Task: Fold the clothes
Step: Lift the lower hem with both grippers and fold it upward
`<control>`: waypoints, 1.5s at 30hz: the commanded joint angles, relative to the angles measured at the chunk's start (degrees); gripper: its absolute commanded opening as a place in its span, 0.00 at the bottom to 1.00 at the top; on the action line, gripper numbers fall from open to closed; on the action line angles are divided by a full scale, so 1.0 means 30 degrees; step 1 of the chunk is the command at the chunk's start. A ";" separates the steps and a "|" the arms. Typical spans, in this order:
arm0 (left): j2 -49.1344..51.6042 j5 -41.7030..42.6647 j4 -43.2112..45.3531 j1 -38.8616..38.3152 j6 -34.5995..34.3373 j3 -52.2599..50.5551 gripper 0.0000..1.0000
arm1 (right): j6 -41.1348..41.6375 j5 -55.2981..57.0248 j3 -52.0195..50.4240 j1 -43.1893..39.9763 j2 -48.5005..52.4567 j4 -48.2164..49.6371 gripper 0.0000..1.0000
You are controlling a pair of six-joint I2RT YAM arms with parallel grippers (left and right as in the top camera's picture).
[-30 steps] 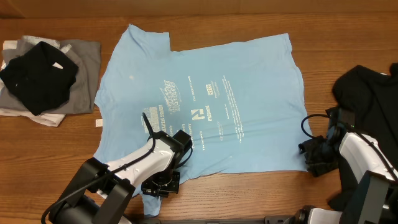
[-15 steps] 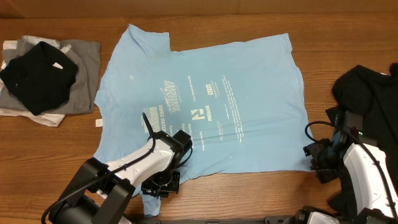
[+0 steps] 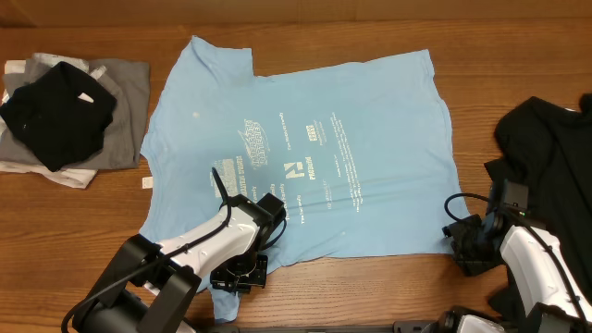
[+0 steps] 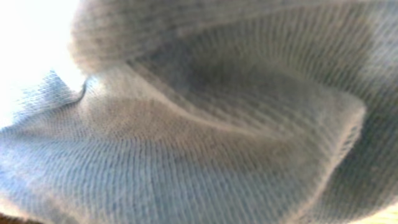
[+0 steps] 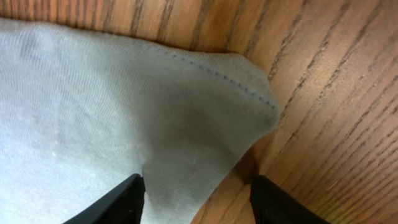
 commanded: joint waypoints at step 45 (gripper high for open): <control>0.0102 -0.5151 -0.5209 -0.0029 0.0131 0.8604 0.04 | 0.2055 -0.1224 0.3942 -0.0109 0.0612 0.4277 0.04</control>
